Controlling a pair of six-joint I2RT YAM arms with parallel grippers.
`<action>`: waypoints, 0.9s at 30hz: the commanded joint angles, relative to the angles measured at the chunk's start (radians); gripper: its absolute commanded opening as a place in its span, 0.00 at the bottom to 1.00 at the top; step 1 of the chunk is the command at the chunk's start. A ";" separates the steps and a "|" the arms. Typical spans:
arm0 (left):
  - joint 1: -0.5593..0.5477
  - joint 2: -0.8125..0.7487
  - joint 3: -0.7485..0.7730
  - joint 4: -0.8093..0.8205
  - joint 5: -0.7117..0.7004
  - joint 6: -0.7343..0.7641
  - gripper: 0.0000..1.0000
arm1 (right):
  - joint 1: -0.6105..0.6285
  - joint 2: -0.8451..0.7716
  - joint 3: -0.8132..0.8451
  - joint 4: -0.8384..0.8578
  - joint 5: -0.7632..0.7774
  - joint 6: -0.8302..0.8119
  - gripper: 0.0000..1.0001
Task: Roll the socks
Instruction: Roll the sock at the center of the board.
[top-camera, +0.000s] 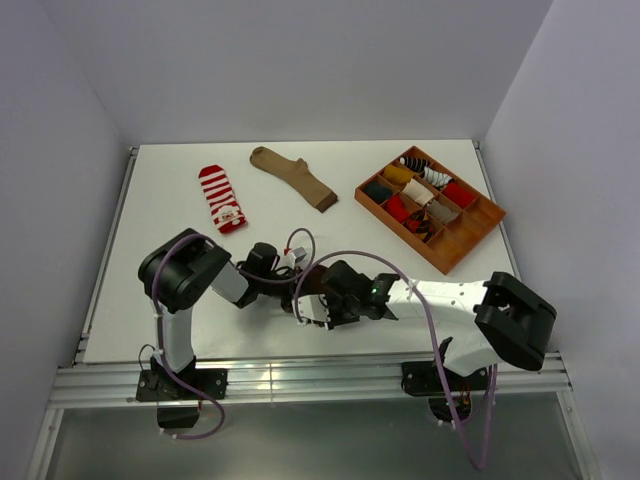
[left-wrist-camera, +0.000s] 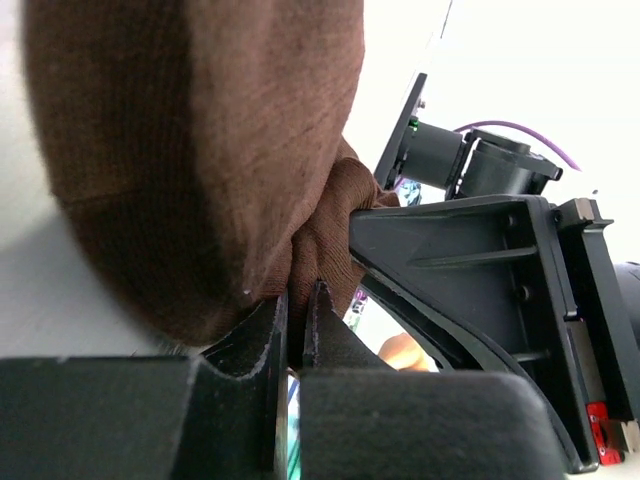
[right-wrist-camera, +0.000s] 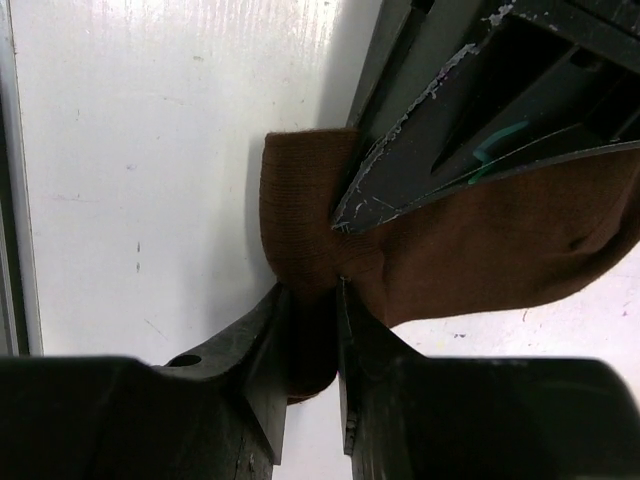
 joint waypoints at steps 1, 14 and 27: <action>-0.001 0.008 -0.027 -0.197 -0.122 0.089 0.07 | 0.000 0.063 0.005 -0.081 -0.048 0.004 0.21; 0.025 -0.114 -0.047 -0.178 -0.220 0.084 0.28 | -0.063 0.120 0.100 -0.269 -0.214 -0.020 0.19; 0.029 -0.201 -0.070 -0.169 -0.321 0.133 0.35 | -0.152 0.266 0.266 -0.507 -0.389 -0.097 0.19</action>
